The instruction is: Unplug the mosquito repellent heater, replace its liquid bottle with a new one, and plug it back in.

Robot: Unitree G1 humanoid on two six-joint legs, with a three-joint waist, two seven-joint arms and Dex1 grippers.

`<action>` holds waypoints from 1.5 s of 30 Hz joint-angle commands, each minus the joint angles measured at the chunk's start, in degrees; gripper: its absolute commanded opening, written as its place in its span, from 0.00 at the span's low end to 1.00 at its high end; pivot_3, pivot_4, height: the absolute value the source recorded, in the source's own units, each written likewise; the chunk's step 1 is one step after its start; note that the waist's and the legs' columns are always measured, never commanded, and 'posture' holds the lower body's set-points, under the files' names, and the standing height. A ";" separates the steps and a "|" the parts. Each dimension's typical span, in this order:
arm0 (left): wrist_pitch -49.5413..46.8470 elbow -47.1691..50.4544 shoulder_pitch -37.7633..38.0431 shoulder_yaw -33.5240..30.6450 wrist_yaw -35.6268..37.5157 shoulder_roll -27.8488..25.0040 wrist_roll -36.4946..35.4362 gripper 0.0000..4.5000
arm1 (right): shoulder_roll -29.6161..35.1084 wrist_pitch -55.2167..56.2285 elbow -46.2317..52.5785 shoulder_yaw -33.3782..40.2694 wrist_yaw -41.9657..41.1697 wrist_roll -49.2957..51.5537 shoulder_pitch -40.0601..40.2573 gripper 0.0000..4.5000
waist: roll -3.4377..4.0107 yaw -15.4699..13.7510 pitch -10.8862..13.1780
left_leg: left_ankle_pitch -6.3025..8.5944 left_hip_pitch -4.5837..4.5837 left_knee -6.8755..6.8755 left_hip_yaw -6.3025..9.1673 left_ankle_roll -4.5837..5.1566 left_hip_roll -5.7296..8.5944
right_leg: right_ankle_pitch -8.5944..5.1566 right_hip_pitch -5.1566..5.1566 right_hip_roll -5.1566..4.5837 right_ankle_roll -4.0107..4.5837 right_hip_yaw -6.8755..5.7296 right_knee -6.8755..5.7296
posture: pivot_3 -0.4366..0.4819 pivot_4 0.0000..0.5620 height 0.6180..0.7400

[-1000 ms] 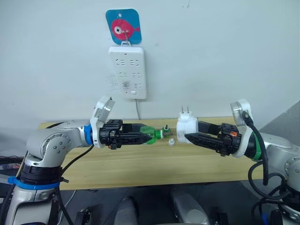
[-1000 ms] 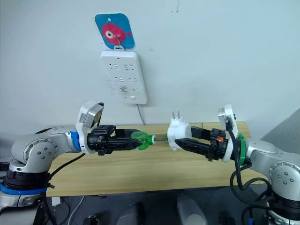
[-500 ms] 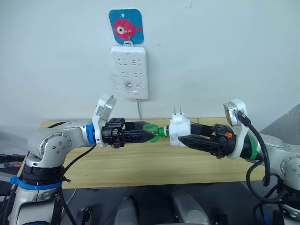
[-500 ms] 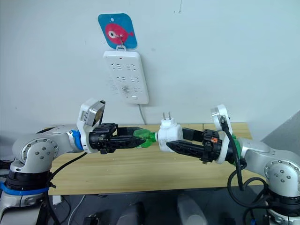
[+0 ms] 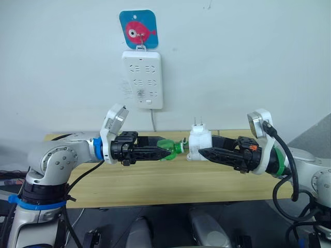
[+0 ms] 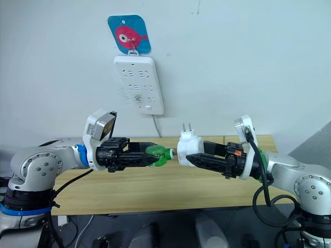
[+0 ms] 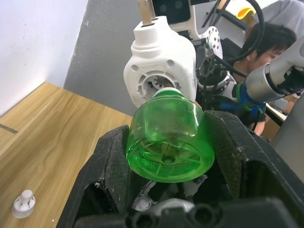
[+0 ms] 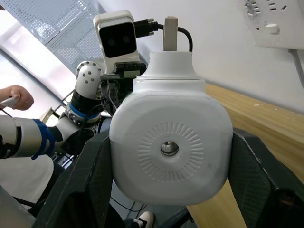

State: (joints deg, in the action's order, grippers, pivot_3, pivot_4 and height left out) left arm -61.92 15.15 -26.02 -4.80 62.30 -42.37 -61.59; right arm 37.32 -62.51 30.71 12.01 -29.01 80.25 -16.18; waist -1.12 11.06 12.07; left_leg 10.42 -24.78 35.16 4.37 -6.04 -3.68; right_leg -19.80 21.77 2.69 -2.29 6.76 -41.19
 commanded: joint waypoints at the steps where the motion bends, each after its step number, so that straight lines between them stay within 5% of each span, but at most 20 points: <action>1: 0.89 1.23 -0.13 -0.61 1.63 -0.80 -0.40 0.52 | 1.25 1.42 0.25 0.39 -1.47 1.37 0.25 0.65 | 0.00 -0.01 0.00 | 0.00 0.00 0.00 0.00 0.00 0.01 | 0.00 0.00 0.00 0.00 0.00 0.00 | 0.26 0.22 0.93; 45: 4.02 1.53 -2.96 3.89 5.01 1.59 4.02 0.52 | 4.05 2.90 1.60 -4.91 -3.02 2.67 0.29 0.65 | -0.01 -0.15 -0.01 | 0.00 0.00 0.10 0.07 0.00 0.01 | 0.01 -0.06 0.00 0.02 -0.06 -0.04 | 0.26 0.24 0.93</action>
State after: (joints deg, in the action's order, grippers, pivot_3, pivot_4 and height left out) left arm -59.29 15.18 -27.88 -0.32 66.92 -41.00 -57.07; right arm 41.58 -60.50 30.48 7.46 -32.27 82.15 -15.71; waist -1.13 10.90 12.06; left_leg 10.43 -24.79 35.26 4.43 -6.03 -3.67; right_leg -19.79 21.71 2.69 -2.27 6.70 -41.22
